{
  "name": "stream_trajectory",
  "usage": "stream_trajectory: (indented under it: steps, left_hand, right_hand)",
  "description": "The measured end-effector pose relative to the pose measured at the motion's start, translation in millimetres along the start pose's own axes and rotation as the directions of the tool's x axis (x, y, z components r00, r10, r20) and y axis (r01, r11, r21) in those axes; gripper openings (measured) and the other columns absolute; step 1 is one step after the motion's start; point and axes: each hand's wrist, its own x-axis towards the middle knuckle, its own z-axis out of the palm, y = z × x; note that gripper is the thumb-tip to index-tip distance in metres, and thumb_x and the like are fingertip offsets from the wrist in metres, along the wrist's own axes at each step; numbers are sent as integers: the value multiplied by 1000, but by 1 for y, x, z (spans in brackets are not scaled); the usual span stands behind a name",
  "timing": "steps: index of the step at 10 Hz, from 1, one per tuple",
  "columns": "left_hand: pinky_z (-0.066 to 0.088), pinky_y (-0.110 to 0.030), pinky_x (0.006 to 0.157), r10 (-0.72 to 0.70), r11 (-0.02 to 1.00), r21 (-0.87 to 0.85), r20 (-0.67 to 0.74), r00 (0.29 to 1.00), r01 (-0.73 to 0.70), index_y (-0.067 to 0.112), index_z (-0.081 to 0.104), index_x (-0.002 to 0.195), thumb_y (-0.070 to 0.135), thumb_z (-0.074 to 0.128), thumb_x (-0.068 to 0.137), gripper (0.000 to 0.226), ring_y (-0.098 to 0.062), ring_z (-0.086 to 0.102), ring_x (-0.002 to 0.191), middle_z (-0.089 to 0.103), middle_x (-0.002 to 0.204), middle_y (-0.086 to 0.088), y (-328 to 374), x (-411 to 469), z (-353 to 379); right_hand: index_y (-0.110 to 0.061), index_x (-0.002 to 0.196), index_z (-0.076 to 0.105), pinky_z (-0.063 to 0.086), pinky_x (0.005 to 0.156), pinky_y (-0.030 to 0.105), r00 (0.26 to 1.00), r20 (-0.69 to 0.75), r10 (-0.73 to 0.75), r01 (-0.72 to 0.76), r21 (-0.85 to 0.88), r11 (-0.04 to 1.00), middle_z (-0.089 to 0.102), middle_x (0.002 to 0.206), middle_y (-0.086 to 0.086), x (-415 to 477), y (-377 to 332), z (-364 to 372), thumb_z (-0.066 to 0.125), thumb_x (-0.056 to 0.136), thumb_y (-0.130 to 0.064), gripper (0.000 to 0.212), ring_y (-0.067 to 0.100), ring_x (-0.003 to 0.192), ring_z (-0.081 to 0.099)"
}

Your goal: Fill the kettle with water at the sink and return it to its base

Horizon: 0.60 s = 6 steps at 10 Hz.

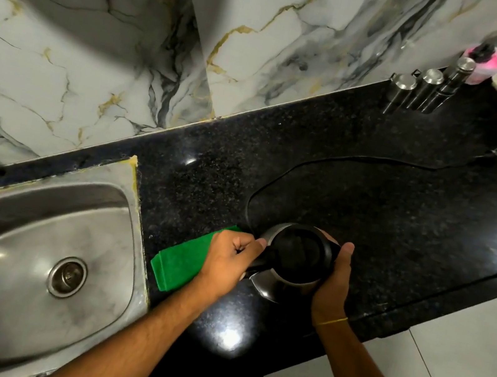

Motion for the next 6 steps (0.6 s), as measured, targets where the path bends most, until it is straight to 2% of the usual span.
stream_trajectory:
  steps: [1, 2, 3, 4, 5, 6]
  left_hand:
    - [27, -53, 48, -3, 1000, -8, 15, 1000, 4, -1, 37, 51, 41, 59, 90, 61, -17, 32, 52, 34, 51, -5, -4, 0, 0]
    - [28, -53, 48, 1, 1000, -7, 25, 1000, -1, -2, 38, 53, 42, 58, 91, 61, -17, 32, 52, 35, 52, -5, -6, 0, 0]
    - [32, -53, 50, 21, 999, 44, 11, 1000, -22, 0, 38, 56, 44, 56, 91, 59, -18, 33, 54, 34, 54, -7, -5, -1, -2]
    - [40, -41, 52, 68, 974, 217, -10, 998, -65, 10, 54, 70, 47, 57, 92, 43, -7, 42, 52, 50, 56, -1, 2, -3, -9]
    - [50, -30, 71, 166, 912, 378, 16, 986, -160, 26, 63, 108, 51, 57, 92, 30, -1, 59, 71, 71, 83, 7, 18, -3, -23]
    - [47, -35, 104, 317, 813, 518, -14, 948, -264, 26, 55, 140, 53, 56, 94, 54, -13, 58, 122, 68, 129, 6, 36, -1, -45]
  right_hand:
    - [-13, 118, 78, 54, 100, 36, 1000, 6, 24, -24, 34, 999, 79, 118, 12, 1, 1, 3, 44, 87, -83, 83, 25, 116, 73]
    - [-14, 115, 79, 58, 91, 27, 999, 31, 11, -12, 26, 1000, 80, 116, 11, 0, -4, 2, 38, 94, -71, 73, 22, 113, 74]
    - [-13, 115, 79, 59, 94, 33, 999, 50, 7, -8, 12, 1000, 80, 114, 12, 0, -7, 2, 36, 99, -65, 69, 24, 111, 75]
    - [-12, 112, 79, 58, 96, 37, 997, 68, 20, -17, -36, 999, 81, 109, 13, 5, -18, -1, 37, 105, -47, 55, 30, 112, 73]
    - [-14, 129, 72, 51, 107, 32, 989, 133, -60, 75, -111, 991, 72, 132, 7, 10, -43, 5, 40, 104, -36, 46, 23, 127, 66]
    - [-17, 142, 62, 43, 111, 15, 938, 235, -253, 317, -295, 902, 60, 146, -3, 4, -82, 27, 44, 109, -26, 38, 14, 141, 53]
